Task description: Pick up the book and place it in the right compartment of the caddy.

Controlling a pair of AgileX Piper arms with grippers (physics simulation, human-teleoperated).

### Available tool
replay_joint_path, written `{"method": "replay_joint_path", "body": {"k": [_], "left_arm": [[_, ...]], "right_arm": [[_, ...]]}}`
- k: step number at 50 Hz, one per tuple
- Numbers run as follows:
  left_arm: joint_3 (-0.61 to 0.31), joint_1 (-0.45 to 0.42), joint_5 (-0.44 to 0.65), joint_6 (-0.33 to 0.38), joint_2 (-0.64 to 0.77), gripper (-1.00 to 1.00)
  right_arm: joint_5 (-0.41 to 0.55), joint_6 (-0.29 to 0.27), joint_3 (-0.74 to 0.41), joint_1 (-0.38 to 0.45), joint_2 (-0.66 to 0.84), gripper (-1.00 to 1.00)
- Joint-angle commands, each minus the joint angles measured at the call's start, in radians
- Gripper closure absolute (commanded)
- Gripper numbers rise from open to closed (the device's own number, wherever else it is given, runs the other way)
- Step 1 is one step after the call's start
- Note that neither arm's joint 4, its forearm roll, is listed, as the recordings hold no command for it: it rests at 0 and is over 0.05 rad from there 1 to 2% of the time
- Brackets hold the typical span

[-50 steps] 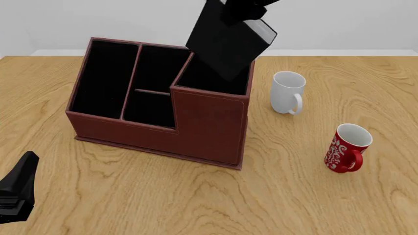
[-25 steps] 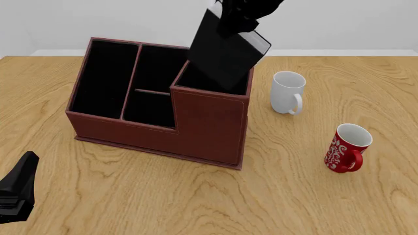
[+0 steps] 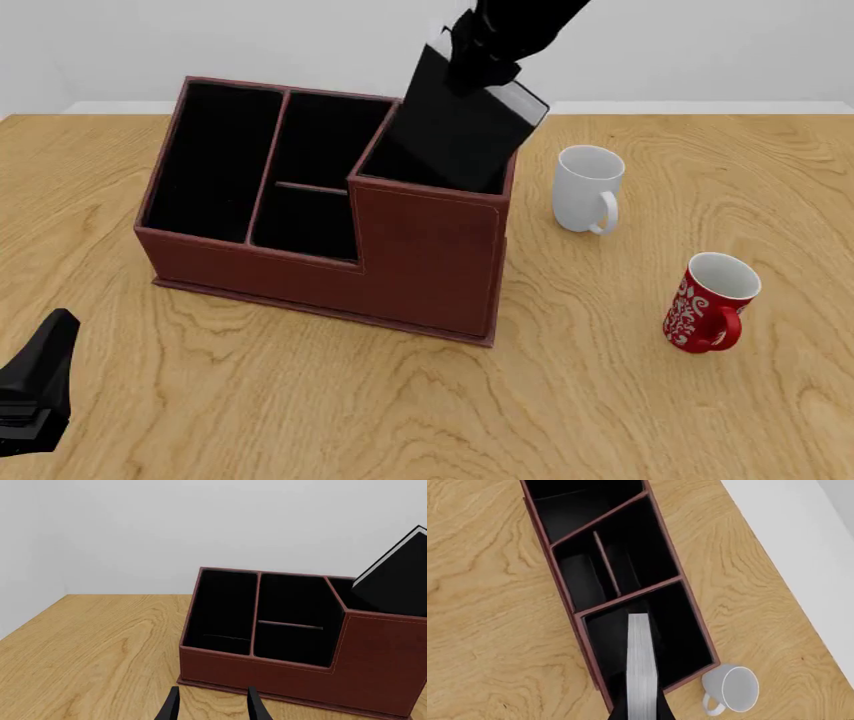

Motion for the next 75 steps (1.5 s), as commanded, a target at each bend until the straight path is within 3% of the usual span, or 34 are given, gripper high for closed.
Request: {"method": "replay_joint_path", "body": {"k": [1, 37, 73, 74, 75], "left_arm": [[0.000, 0.000, 0.000, 0.000, 0.000, -1.00], [0.000, 0.000, 0.000, 0.000, 0.000, -1.00], [0.000, 0.000, 0.000, 0.000, 0.000, -1.00], [0.000, 0.000, 0.000, 0.000, 0.000, -1.00], [0.000, 0.000, 0.000, 0.000, 0.000, -1.00]], "right_arm": [[0.000, 0.015, -0.015, -0.011, 0.019, 1.00], [0.000, -0.005, -0.081, -0.016, 0.135, 1.00], [0.000, -0.019, -0.150, -0.072, 0.250, 1.00], [0.000, 0.004, -0.147, -0.050, 0.244, -1.00], [0.000, -0.013, -0.148, -0.067, 0.249, -1.00]]}}
